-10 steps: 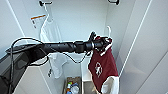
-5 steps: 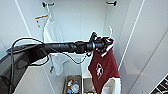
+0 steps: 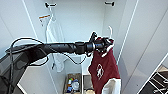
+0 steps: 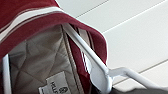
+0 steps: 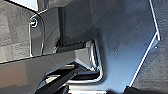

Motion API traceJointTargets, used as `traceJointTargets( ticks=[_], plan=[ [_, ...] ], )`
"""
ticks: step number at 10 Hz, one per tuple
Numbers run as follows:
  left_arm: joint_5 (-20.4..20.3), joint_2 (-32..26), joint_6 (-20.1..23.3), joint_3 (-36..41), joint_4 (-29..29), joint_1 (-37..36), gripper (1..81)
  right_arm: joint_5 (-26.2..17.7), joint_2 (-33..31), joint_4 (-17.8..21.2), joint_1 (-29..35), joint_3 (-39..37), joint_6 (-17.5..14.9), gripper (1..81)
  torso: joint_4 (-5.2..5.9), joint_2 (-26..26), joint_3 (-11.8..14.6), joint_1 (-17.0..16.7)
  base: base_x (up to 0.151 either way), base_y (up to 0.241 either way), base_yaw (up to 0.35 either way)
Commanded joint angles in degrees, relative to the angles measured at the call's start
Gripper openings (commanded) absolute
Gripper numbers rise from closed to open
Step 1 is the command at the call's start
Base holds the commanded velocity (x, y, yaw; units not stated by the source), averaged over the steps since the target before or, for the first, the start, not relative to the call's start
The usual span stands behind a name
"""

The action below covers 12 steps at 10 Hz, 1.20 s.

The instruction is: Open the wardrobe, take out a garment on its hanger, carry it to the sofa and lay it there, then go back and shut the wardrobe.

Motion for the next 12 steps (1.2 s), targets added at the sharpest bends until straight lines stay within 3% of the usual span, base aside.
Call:
traceJointTargets(
  ticks=[1,5,8,12],
  plan=[
    [3.31,-0.02,-0.32,2.27,2.10,-10.93,1.0,-2.81,0.66,-0.66,1.60,0.72,-0.27,81.1,0.00,0.00,0.00,0.00,-0.108,0.000,0.000],
    [1.47,-1.87,-0.40,5.52,2.97,-10.75,1.0,-2.72,0.75,-0.75,1.60,0.72,-0.27,81.1,0.00,0.00,0.00,0.02,-0.108,0.000,0.000],
    [-2.05,-4.15,-0.94,10.09,5.34,-10.57,1.0,-2.72,0.75,-0.75,1.51,0.72,-0.27,81.1,0.00,0.00,0.00,0.00,-0.104,0.000,0.000],
    [-2.05,-7.05,-1.11,12.73,8.07,-8.90,1.0,-2.72,0.83,-0.75,1.60,0.72,-0.27,81.1,0.00,0.00,0.00,-0.02,-0.095,0.000,0.000]
  ],
)
